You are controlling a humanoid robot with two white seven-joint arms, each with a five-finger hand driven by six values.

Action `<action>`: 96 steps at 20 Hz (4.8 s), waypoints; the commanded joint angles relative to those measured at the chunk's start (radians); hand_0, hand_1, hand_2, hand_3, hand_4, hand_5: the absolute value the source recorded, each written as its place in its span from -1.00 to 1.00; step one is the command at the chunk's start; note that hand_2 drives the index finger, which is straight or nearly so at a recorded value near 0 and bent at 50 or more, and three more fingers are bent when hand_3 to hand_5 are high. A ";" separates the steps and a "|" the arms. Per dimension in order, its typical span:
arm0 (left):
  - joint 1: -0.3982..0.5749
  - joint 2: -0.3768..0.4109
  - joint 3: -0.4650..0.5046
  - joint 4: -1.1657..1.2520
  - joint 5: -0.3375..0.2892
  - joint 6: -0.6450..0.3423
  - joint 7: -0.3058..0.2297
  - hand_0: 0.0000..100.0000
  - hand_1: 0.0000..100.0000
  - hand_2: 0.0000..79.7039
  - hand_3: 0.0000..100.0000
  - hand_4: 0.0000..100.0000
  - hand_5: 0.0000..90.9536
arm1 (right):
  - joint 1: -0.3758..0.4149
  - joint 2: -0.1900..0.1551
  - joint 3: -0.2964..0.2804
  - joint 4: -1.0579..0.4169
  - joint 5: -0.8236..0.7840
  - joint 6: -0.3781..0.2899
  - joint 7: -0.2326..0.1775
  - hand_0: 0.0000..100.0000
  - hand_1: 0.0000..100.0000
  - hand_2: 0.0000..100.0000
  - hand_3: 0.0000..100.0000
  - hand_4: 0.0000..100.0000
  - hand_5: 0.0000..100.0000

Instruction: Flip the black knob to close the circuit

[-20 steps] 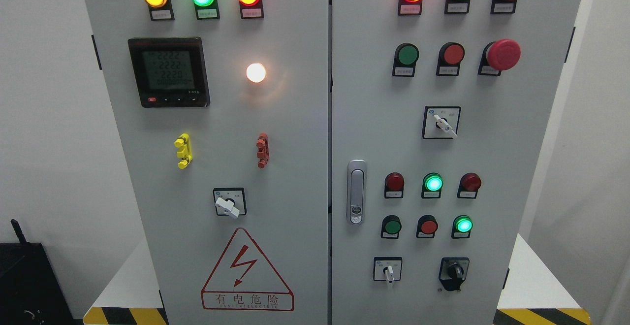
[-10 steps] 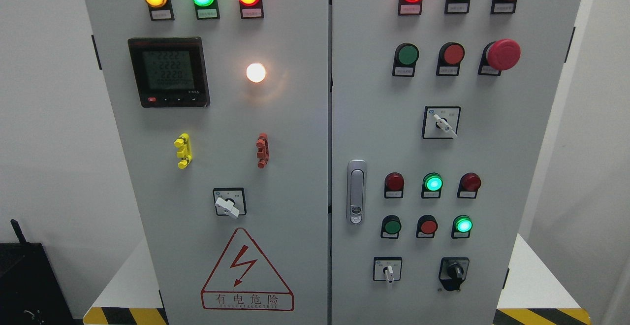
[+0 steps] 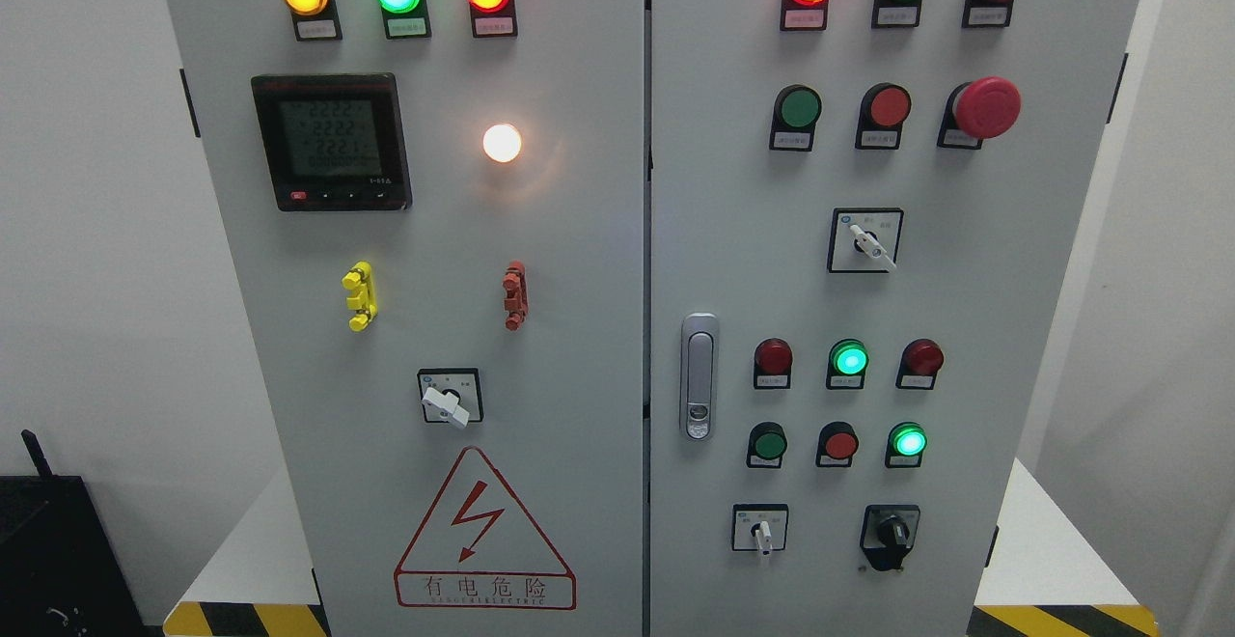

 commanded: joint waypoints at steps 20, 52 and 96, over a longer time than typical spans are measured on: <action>0.000 0.000 0.011 0.000 0.008 0.000 0.000 -1.00 -1.00 -1.00 -0.90 -0.95 -1.00 | -0.299 -0.027 -0.199 -0.870 1.224 0.020 -0.090 -1.00 -0.57 0.66 1.00 0.64 0.66; 0.000 0.001 0.011 0.000 0.008 0.000 0.000 -1.00 -1.00 -1.00 -0.90 -0.95 -1.00 | -0.618 -0.044 0.001 -0.570 1.479 0.371 0.052 -1.00 -1.00 0.77 1.00 0.67 0.68; 0.000 0.000 0.011 0.000 0.008 0.000 0.000 -1.00 -1.00 -1.00 -0.90 -0.95 -1.00 | -0.712 -0.101 -0.028 -0.458 1.407 0.443 0.013 -1.00 -1.00 0.78 1.00 0.68 0.71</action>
